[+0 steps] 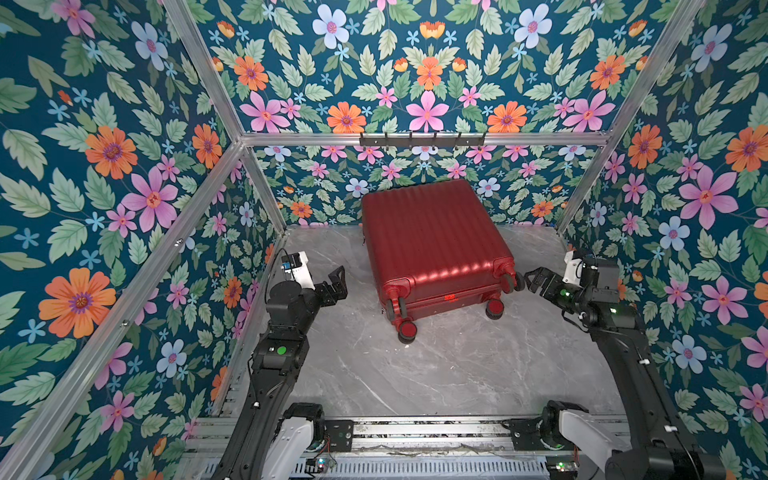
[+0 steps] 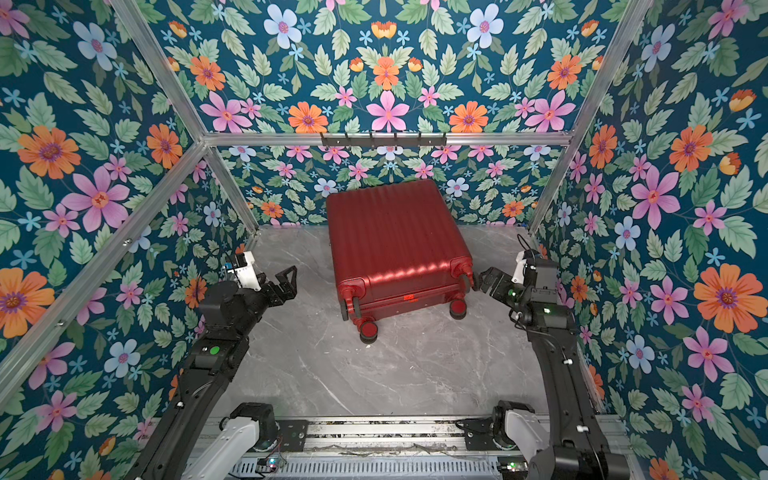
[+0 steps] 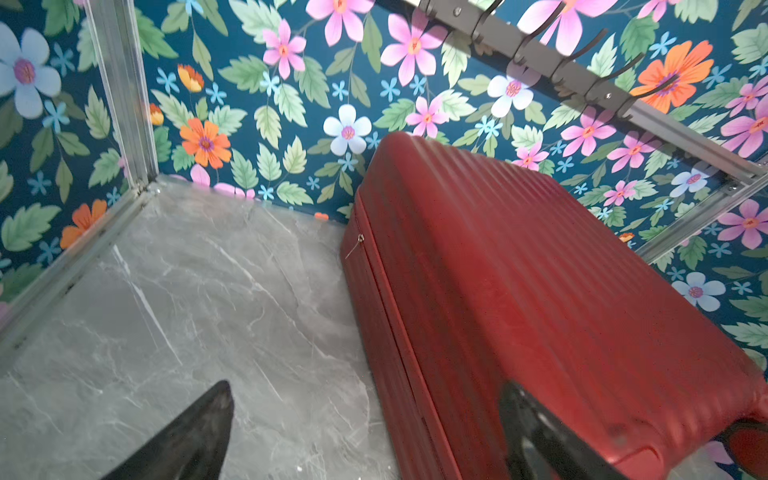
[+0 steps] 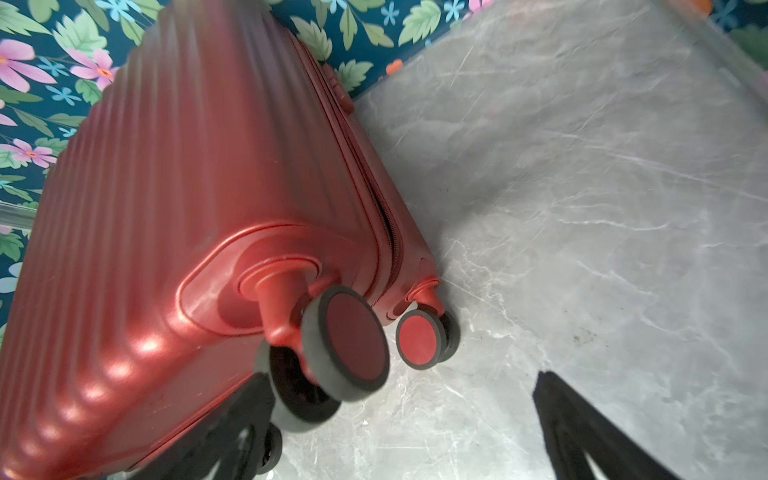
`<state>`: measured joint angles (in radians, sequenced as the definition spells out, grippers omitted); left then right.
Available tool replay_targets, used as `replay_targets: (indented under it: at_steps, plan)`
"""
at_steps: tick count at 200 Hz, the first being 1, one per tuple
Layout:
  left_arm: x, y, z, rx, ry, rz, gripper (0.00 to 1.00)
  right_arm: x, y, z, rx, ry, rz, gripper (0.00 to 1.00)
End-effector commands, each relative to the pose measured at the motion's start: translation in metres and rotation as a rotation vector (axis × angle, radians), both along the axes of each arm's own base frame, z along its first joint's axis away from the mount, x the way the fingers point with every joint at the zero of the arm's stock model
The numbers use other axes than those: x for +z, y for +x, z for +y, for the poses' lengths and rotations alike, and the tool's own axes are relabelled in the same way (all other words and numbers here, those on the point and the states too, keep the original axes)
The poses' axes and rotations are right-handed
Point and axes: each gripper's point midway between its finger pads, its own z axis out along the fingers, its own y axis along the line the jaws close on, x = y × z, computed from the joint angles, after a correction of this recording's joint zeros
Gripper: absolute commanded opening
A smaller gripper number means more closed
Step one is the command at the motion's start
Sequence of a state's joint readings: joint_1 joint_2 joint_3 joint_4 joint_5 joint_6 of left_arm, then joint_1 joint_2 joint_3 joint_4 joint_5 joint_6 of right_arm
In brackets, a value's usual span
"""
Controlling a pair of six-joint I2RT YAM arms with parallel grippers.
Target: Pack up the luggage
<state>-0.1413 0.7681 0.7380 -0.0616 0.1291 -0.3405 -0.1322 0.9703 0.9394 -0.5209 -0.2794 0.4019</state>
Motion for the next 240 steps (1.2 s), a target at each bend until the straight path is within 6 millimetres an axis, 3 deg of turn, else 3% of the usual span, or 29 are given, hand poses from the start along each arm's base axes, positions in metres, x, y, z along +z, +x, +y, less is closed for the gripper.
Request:
replay_targets:
  at_steps: [1,24,38,56,78,123,156,186,207,240]
  plan:
    - [0.017,0.002,0.002,0.008,0.029,-0.060,1.00,0.004,-0.004,-0.004,-0.034,0.000,-0.043,0.99]
    - [0.001,0.009,0.005,0.042,-0.025,0.035,1.00,-0.003,-0.010,0.007,-0.003,0.069,0.012,0.99]
    - [-0.011,0.012,-0.009,-0.033,-0.038,0.077,1.00,0.001,-0.011,0.020,0.070,0.100,0.007,0.99]
    - [-0.029,0.010,-0.028,-0.129,-0.104,0.104,0.87,0.008,-0.013,0.030,0.124,0.125,-0.023,0.97]
    - [-0.061,-0.004,-0.041,-0.201,-0.152,0.120,0.72,0.013,-0.017,0.037,0.169,0.133,-0.019,0.94]
    - [-0.114,-0.045,-0.068,-0.247,-0.139,0.162,0.67,0.007,-0.022,0.063,0.268,0.054,0.045,0.92]
    - [-0.134,-0.055,-0.085,-0.280,-0.114,0.159,0.61,0.014,-0.026,0.108,0.369,-0.116,0.069,0.88]
    - [-0.144,-0.052,-0.098,-0.316,-0.067,0.141,0.60,0.031,-0.033,0.167,0.513,-0.249,0.071,0.85]
    - [-0.152,-0.050,-0.115,-0.373,-0.042,0.136,0.58,0.034,-0.045,0.215,0.632,-0.250,0.086,0.85]
    - [-0.163,-0.049,-0.131,-0.412,0.002,0.098,0.54,0.028,-0.059,0.274,0.752,-0.176,0.129,0.85]
